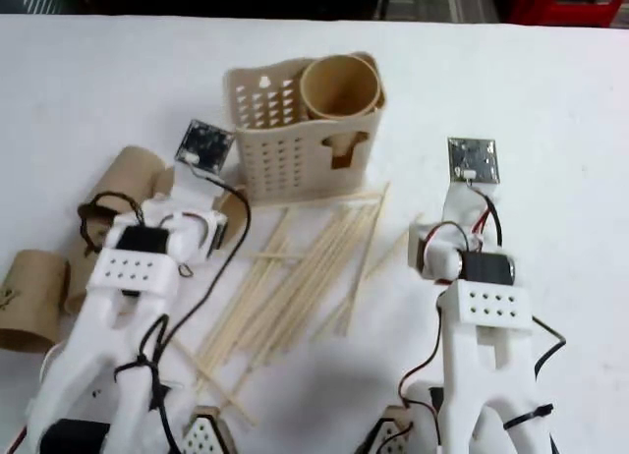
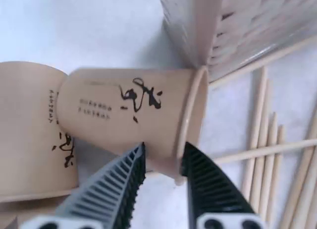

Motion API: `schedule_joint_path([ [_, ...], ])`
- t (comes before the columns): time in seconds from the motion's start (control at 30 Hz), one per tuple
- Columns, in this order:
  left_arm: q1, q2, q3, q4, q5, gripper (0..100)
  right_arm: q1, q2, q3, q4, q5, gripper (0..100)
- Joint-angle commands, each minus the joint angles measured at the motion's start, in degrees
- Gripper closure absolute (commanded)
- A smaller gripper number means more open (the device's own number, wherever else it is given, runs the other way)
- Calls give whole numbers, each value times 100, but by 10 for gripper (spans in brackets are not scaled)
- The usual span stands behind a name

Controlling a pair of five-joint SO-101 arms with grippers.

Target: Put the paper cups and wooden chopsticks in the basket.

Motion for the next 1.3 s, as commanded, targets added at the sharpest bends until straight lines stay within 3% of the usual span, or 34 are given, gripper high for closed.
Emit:
schedule_joint_path([
  [0.0, 13, -286, -44, -185, -70, 969, 22, -163, -35, -75, -18, 786],
  [0.17, 22, -646, -255, 264, -26, 977, 31, -163, -35, -75, -9, 786],
  [0.5, 22, -3187, -932, 1705, -18, 977, 31, -163, -35, -84, -9, 786],
  [0.67, 22, -3697, -1618, 2145, 0, 977, 31, -163, -35, -84, -9, 786],
  [0.83, 48, -3530, -2391, 2163, 352, 977, 31, -163, -35, -84, -9, 786],
  [0.93, 435, -3073, -2927, 2163, 413, 977, 40, -163, -35, -84, -9, 786],
  [1.27, 1569, -365, -5090, 2242, 440, 977, 48, -163, -35, -84, -9, 786],
])
